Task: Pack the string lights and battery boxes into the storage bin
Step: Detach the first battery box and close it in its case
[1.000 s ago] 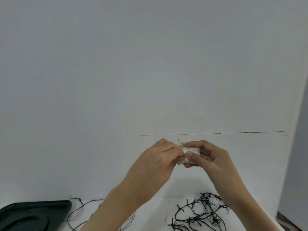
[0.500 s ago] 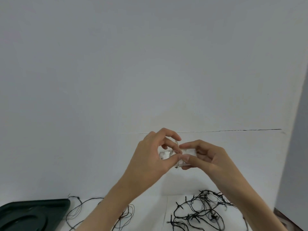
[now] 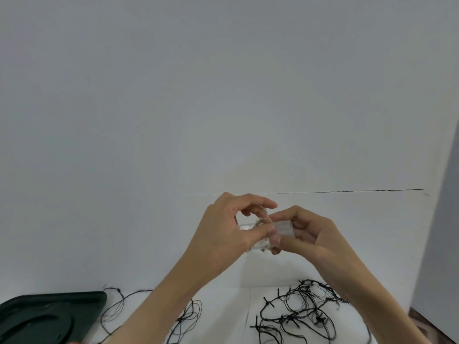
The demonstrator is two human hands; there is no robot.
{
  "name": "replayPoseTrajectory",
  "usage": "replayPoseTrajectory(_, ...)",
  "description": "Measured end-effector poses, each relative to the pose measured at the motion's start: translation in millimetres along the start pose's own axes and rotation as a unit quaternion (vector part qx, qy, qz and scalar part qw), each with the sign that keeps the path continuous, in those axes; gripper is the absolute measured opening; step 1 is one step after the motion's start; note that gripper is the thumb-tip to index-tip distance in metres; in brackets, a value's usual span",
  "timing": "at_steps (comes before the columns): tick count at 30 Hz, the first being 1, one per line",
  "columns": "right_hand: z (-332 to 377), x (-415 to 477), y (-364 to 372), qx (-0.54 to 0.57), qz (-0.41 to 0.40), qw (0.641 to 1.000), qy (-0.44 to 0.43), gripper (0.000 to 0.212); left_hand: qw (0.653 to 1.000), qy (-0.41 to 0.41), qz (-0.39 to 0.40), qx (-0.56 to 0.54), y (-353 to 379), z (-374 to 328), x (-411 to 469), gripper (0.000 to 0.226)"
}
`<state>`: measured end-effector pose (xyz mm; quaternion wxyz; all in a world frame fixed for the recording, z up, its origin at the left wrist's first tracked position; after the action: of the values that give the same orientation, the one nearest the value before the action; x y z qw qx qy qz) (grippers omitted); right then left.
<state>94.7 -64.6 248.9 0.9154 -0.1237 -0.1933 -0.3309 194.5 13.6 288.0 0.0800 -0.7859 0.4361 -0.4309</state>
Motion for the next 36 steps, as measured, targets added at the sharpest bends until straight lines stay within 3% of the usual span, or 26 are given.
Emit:
replayPoseTrajectory(7, 4, 0, -1, 0.013, -0.031, 0.999, -0.033, 0.018, 0.994, -0.042, -0.075, -0.067, -2, 12, -6, 0.047)
replayPoseTrajectory(13, -4, -4, -2, 0.014, -0.045, 0.999, -0.023, 0.017, 0.955, -0.197, 0.04, -0.217, 25, 39, -8, 0.031)
replayPoseTrajectory(21, -2, -7, -2, -0.014, -0.033, 0.999, -0.017, 0.026, 0.956, -0.193, 0.098, -0.198, 28, 39, -7, 0.019)
replayPoseTrajectory(28, 0, -14, 5, -0.049, 0.0, 0.998, -0.035, 0.048, 0.917, -0.274, 0.15, -0.249, 33, 48, -13, 0.015)
replayPoseTrajectory(31, -1, -18, 8, -0.052, 0.014, 0.998, -0.041, 0.046, 0.896, -0.304, 0.167, -0.277, 36, 50, -17, 0.012)
replayPoseTrajectory(36, -5, -19, 15, -0.038, 0.047, 0.998, -0.028, 0.041, 0.911, -0.281, 0.176, -0.244, 32, 52, -19, 0.013)
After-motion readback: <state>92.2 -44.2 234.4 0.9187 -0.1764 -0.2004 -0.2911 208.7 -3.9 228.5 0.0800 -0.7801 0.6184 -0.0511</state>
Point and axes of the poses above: each hand's wrist, its own x-axis towards the middle knuckle, its own y-axis out of the palm, z = x × y, the point moved 9 cm from there along x, towards the middle knuckle, and after that the axes turned 1 degree about x, right-handed, at the moved point
